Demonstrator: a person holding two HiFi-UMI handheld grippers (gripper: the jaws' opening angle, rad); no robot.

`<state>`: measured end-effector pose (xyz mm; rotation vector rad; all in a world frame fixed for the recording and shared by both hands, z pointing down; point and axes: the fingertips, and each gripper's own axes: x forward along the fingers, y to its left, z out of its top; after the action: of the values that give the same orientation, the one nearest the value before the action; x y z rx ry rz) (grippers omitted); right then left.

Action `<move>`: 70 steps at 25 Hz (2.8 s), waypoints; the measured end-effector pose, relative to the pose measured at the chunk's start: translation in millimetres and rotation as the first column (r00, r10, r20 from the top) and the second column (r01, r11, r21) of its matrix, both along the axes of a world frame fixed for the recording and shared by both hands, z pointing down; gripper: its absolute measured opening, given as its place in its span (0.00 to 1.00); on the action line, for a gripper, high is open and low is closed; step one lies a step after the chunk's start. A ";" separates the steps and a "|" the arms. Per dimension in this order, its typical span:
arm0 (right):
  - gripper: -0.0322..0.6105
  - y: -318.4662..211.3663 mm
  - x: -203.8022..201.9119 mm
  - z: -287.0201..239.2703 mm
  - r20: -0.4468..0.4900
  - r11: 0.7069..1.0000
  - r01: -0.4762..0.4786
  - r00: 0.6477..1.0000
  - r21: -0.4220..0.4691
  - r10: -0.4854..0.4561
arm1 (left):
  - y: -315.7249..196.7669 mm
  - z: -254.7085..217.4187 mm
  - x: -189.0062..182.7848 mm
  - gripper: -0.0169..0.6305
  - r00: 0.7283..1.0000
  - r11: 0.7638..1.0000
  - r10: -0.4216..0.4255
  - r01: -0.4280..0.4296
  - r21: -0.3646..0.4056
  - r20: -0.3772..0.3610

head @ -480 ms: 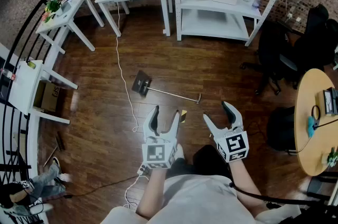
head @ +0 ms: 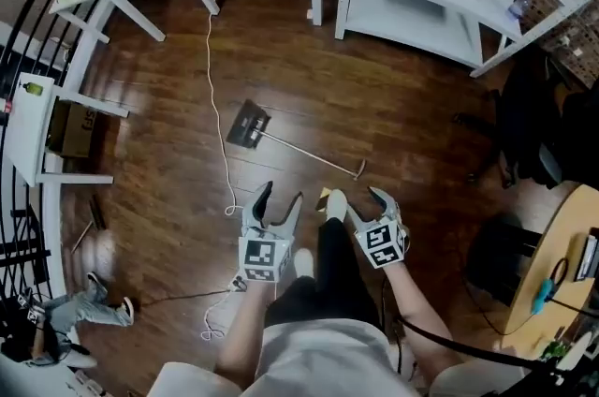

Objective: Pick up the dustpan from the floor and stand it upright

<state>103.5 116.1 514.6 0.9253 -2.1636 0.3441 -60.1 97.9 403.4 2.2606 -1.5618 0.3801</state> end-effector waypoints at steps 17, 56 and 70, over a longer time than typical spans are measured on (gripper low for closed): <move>0.37 -69.7 59.0 553.4 -0.319 0.902 0.061 0.923 -0.428 -0.214 | -102.3 445.8 51.0 0.47 0.974 0.898 0.221 -0.224 -0.380 -0.051; 0.16 -178.2 75.4 157.1 -0.710 0.747 0.146 0.240 -0.648 -0.662 | -122.6 131.7 -54.2 0.46 0.992 0.983 0.027 -0.050 -0.179 -0.126; 0.42 -164.8 -178.4 60.8 -0.445 0.901 0.418 0.790 -0.113 -0.422 | -61.2 67.3 -159.2 0.47 0.980 0.986 -0.135 0.118 -0.121 -0.143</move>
<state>-74.9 -48.7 575.4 0.4301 -1.8444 -0.0868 -219.3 36.7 470.8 2.0429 -1.5569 0.2489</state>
